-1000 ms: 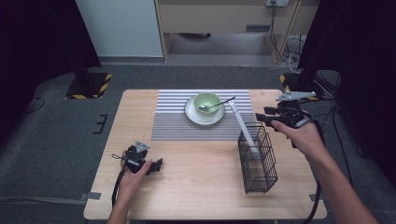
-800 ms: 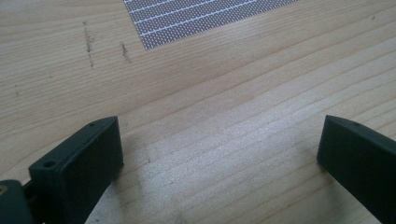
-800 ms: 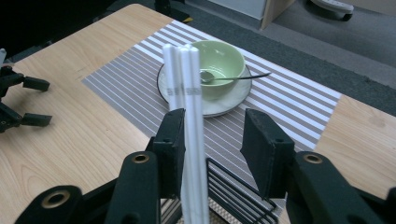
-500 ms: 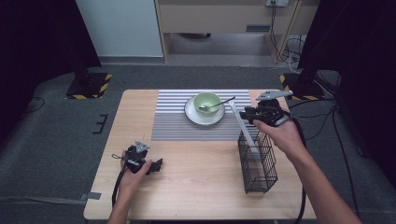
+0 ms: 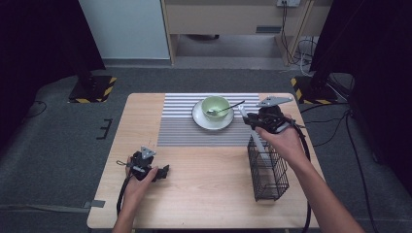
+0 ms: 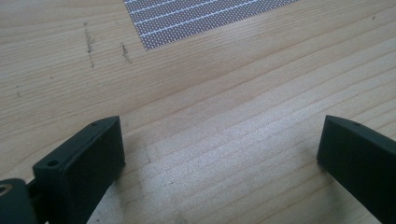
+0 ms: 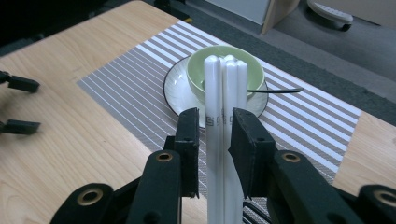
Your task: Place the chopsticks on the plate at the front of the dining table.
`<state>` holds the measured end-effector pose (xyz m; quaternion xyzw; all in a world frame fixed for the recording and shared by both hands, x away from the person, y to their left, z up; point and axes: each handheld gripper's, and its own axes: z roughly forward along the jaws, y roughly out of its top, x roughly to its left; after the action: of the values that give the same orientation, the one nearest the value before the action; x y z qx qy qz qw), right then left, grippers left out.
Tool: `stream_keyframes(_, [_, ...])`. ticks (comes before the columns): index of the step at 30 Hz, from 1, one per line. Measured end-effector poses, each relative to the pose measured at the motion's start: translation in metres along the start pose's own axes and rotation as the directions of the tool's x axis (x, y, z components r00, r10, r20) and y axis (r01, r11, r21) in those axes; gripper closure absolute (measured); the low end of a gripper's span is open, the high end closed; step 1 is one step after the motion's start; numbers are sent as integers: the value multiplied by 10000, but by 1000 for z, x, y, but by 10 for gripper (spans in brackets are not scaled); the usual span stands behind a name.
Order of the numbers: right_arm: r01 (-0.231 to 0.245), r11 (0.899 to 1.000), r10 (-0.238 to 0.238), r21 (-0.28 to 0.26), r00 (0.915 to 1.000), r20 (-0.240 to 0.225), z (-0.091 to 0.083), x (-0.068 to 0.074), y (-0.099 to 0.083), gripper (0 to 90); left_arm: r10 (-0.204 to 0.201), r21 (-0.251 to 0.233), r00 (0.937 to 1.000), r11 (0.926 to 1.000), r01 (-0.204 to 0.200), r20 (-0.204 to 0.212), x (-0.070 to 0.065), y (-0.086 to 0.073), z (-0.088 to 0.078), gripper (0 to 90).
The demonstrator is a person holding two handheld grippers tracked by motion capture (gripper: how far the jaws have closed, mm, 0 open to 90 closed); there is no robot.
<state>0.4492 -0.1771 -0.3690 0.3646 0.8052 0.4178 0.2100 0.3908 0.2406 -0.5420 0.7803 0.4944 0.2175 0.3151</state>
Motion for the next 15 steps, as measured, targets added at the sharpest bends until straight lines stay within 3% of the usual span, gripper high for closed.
stream_keyframes(15, [388, 9992, -389, 19, 9970, 664, 7, 7, 2, 735, 9, 15, 10000, 10000, -9, 1, 0, 0, 0, 0])
